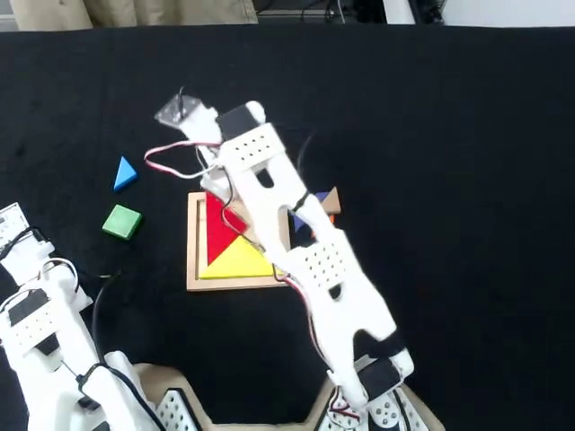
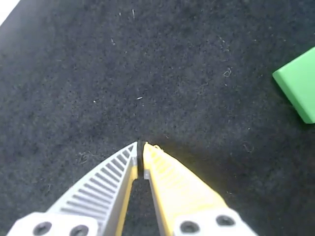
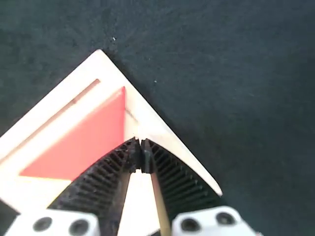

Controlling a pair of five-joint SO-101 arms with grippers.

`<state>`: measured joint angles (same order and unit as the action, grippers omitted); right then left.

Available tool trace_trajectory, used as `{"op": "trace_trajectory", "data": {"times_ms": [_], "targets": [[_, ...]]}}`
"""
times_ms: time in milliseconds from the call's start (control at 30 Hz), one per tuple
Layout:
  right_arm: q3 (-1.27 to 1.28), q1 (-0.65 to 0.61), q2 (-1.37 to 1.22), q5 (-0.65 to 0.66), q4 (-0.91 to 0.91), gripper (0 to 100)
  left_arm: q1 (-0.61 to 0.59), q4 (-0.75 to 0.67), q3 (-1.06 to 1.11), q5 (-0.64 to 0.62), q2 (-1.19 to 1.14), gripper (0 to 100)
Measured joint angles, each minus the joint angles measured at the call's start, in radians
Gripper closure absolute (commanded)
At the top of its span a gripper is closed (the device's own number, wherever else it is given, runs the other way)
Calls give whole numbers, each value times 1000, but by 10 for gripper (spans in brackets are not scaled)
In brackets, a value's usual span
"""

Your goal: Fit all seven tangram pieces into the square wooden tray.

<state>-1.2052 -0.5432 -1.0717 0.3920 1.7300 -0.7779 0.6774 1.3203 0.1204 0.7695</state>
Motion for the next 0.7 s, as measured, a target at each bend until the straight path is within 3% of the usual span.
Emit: {"op": "trace_trajectory", "data": {"times_ms": [200, 433, 700], "targets": [[207, 2, 209, 2, 0, 988, 0, 0, 0, 2, 0, 970], [525, 32, 232, 2, -84, 988, 0, 0, 0, 2, 0, 970], [611, -5, 250, 0, -112, 988, 0, 0, 0, 2, 0, 970]]}}
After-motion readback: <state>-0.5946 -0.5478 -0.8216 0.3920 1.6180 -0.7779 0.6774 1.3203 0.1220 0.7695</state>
